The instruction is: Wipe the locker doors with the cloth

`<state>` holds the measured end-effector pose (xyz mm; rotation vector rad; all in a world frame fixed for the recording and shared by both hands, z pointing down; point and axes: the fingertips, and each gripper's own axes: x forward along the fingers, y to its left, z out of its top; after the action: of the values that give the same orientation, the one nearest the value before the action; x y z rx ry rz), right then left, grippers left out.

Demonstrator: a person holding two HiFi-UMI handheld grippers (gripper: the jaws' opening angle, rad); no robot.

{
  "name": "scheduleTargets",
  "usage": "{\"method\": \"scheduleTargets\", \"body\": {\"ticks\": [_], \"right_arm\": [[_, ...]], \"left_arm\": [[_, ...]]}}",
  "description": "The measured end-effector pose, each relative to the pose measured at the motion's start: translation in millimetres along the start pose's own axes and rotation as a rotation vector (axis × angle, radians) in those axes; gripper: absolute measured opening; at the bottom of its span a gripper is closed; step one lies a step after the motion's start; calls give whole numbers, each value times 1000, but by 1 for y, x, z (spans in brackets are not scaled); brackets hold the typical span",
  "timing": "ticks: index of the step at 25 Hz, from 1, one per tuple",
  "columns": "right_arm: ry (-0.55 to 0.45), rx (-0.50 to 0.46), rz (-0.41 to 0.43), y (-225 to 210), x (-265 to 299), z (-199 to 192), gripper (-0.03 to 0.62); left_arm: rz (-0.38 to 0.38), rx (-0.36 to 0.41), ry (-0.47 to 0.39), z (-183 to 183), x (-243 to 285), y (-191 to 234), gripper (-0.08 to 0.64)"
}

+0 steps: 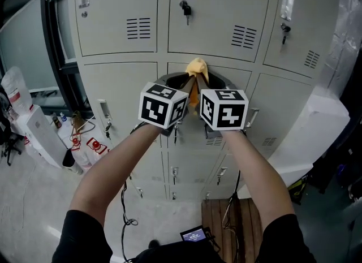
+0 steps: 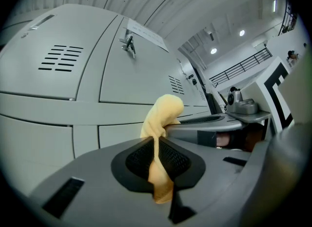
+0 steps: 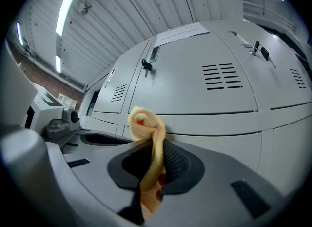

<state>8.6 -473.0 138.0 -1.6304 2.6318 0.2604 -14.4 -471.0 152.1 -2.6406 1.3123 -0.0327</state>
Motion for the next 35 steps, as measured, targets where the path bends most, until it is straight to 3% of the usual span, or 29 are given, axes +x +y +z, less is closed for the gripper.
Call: {"method": "scheduleTargets", "body": {"ticks": [16, 35], "right_arm": [[8, 21, -93, -86, -42, -8, 75], [19, 11, -131, -149, -73, -15, 75]], "left_arm": [[-83, 3, 8, 8, 59, -75, 42], [-123, -8, -11, 13, 101, -130, 43]]}}
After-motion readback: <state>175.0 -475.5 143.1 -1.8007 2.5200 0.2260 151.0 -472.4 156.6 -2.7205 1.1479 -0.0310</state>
